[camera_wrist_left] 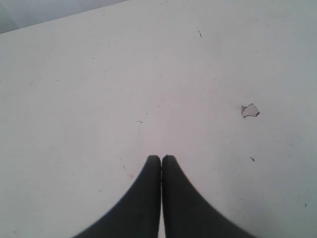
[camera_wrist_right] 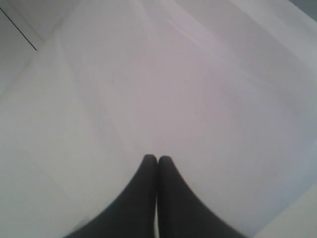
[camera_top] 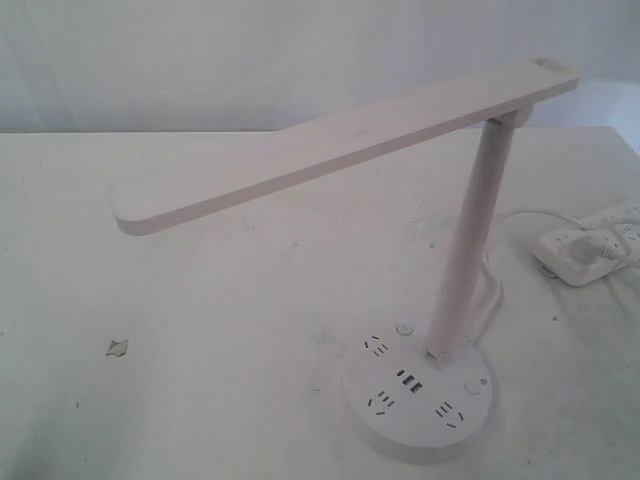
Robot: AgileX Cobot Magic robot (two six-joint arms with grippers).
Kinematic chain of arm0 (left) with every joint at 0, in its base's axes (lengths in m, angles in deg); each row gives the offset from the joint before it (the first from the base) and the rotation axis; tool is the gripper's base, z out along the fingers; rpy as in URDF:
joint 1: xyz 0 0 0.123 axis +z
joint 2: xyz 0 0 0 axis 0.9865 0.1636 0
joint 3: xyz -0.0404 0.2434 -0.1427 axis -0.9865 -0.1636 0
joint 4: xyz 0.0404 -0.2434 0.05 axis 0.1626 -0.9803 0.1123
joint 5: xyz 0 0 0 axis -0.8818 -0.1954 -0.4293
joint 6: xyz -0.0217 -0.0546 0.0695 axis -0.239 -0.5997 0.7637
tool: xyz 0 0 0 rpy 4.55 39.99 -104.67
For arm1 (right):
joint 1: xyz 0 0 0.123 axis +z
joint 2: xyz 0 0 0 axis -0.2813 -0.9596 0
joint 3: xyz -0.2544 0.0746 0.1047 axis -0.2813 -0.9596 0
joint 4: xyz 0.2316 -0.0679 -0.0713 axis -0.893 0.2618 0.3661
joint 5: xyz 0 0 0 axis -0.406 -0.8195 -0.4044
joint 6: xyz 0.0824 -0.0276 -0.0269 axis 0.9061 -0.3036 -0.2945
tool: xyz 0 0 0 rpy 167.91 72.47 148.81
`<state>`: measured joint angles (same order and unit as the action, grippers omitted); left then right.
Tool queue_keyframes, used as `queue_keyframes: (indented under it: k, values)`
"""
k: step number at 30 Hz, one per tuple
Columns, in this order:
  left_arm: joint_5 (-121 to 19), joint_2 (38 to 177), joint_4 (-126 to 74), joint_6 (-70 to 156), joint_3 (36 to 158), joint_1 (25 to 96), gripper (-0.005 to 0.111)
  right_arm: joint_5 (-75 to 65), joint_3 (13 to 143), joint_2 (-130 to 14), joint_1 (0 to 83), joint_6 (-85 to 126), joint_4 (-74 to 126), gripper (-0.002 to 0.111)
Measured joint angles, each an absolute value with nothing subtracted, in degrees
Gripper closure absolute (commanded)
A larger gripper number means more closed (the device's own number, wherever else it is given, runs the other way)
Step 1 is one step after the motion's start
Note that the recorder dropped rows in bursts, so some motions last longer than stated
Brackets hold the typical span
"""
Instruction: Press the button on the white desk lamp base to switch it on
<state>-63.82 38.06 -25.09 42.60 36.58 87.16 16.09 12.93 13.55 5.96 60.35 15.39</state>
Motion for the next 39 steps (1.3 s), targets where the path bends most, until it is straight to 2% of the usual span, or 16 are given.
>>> queue_keyframes:
  k: [8,20,23,26,27,29,32,39]
  values:
    - [-63.8,38.1,-25.1,42.6,36.6,87.2,0.107,25.1,12.9,13.5,6.0,66.5,15.2,0.108]
    - [-63.8,38.1,-25.1,42.6,36.6,87.2,0.107,43.0,12.8,13.7,6.0,62.7,15.5,0.108]
    - [-63.8,38.1,-25.1,42.6,36.6,87.2,0.107,43.6,13.2,13.7,6.0,64.2,19.0,0.108]
    - [-63.8,38.1,-25.1,42.6,36.6,87.2,0.107,42.2,16.3,13.7,6.0,69.6,37.6,0.108]
    - [-63.8,38.1,-25.1,42.6,36.6,87.2,0.107,43.7,18.5,12.8,6.0,73.4,49.1,0.108]
    - [-63.8,38.1,-25.1,42.6,36.6,87.2,0.107,48.0,21.8,8.8,6.0,76.9,58.7,0.108]
    - [-63.8,38.1,-25.1,42.6,36.6,87.2,0.107,55.4,28.6,1.9,6.0,77.9,63.3,0.108]
    - [-63.8,38.1,-25.1,42.6,36.6,87.2,0.107,60.0,41.8,-8.4,6.0,84.8,86.0,0.108]
